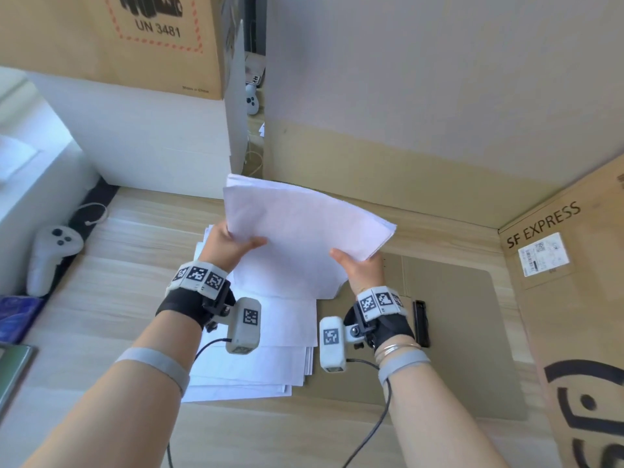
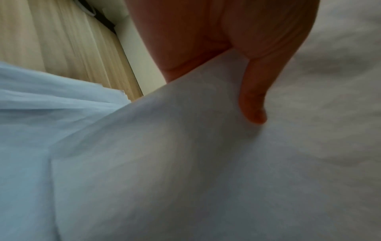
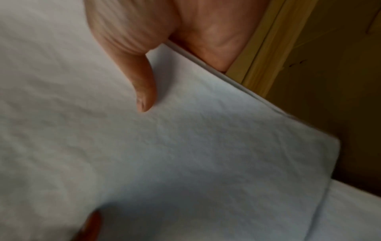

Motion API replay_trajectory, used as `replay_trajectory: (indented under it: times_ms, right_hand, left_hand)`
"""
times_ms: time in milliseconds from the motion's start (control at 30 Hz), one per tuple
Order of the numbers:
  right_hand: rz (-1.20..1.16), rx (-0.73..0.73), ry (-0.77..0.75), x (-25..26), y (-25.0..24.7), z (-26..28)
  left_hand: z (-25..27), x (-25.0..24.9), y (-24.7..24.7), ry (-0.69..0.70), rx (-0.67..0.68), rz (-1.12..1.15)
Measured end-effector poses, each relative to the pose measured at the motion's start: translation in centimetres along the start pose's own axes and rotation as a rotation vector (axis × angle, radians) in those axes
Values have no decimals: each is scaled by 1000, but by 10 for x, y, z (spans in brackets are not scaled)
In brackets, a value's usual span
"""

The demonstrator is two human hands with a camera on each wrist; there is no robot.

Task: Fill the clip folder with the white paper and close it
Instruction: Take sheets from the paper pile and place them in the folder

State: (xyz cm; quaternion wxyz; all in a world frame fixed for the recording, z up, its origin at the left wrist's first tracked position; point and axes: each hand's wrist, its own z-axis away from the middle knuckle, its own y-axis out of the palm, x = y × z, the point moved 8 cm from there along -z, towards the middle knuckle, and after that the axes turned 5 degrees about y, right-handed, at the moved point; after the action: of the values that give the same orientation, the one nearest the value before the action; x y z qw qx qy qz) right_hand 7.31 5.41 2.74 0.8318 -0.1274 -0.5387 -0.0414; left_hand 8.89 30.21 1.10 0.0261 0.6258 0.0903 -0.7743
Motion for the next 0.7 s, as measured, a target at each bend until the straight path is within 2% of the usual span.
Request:
replay_trajectory:
  times_ms: [133, 233, 300, 400, 500, 700]
  right_hand:
    - [-38, 30, -45, 4, -3, -9]
    - [103, 92, 34, -11, 6, -8]
    - [116, 67, 43, -16, 6, -9]
    - [79, 35, 54, -18, 4, -10]
    - [155, 66, 82, -27, 8, -9]
    - [164, 45, 86, -36, 9, -9]
  left_hand:
    - [0, -7, -2, 34, 37, 121]
    - [0, 5, 3, -36, 116, -88]
    - [-2, 11, 2, -45, 94, -191]
    - [-2, 9, 1, -11, 48, -177]
    - [1, 23, 6, -62, 76, -247]
    - [1, 37, 5, -116, 43, -246]
